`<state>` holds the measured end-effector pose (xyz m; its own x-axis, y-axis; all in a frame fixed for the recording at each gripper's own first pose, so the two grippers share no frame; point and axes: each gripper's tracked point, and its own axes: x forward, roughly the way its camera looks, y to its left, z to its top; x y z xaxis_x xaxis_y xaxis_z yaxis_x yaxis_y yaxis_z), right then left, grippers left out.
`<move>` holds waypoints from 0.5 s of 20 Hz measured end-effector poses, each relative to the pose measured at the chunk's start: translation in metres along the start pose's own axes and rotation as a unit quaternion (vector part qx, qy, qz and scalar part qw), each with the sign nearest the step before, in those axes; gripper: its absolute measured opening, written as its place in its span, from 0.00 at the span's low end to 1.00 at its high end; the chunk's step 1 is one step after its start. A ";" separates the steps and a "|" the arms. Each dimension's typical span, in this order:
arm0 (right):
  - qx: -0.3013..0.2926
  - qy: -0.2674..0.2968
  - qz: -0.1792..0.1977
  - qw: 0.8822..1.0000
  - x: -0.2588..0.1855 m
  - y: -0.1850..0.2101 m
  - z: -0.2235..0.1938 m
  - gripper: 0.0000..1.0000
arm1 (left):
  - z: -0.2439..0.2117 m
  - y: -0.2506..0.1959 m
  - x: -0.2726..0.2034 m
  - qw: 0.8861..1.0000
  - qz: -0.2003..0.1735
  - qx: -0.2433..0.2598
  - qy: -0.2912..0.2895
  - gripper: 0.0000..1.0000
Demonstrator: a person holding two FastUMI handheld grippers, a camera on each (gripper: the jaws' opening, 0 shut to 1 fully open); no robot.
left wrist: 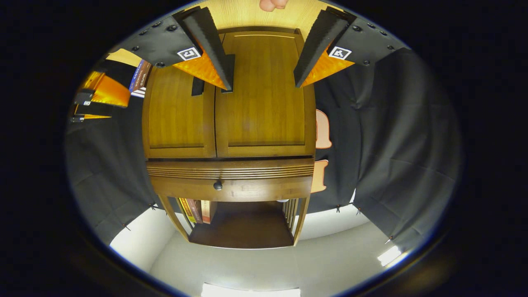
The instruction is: Open the right door of the double-door shoe cabinet with the right hand, and open the left door with the left hand.
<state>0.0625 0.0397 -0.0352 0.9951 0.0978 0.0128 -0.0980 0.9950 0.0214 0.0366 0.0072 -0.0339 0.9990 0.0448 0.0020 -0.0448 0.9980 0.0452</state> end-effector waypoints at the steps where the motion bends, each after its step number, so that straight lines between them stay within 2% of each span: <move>1: -0.004 -0.002 0.003 1.000 0.010 0.003 0.002 0.93 | 0.000 0.001 -0.001 1.000 0.000 -0.004 0.001 0.96; 2: -0.005 -0.006 0.009 1.000 0.023 0.007 0.003 1.00 | -0.001 0.004 -0.003 1.000 0.001 -0.004 0.002 0.95; 4: -0.011 -0.008 0.013 1.000 0.053 0.015 0.002 1.00 | -0.001 0.012 -0.006 1.000 0.009 0.000 0.002 0.95; 5: -0.015 -0.007 0.009 1.000 0.068 0.017 0.000 0.93 | 0.000 0.016 -0.008 1.000 0.014 0.001 0.000 0.97; 6: -0.019 -0.005 0.007 1.000 0.084 0.021 -0.005 0.93 | 0.000 0.020 -0.011 1.000 0.018 0.001 -0.001 0.97; 7: -0.026 -0.005 0.009 1.000 0.099 0.029 -0.009 1.00 | -0.001 0.024 -0.014 1.000 0.022 -0.001 -0.001 0.96; 9: -0.042 -0.005 0.003 0.999 0.126 0.039 -0.020 1.00 | -0.005 0.031 -0.019 1.000 0.027 -0.010 0.005 0.95; 10: -0.043 -0.001 -0.005 0.999 0.139 0.043 -0.027 0.93 | -0.007 0.035 -0.022 0.999 0.028 -0.016 0.009 0.95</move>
<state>0.1974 0.0966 -0.0592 0.9959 0.0888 0.0152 -0.0877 0.9941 -0.0638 0.0135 0.0416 -0.0395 0.9948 0.1004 -0.0149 -0.1002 0.9949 0.0133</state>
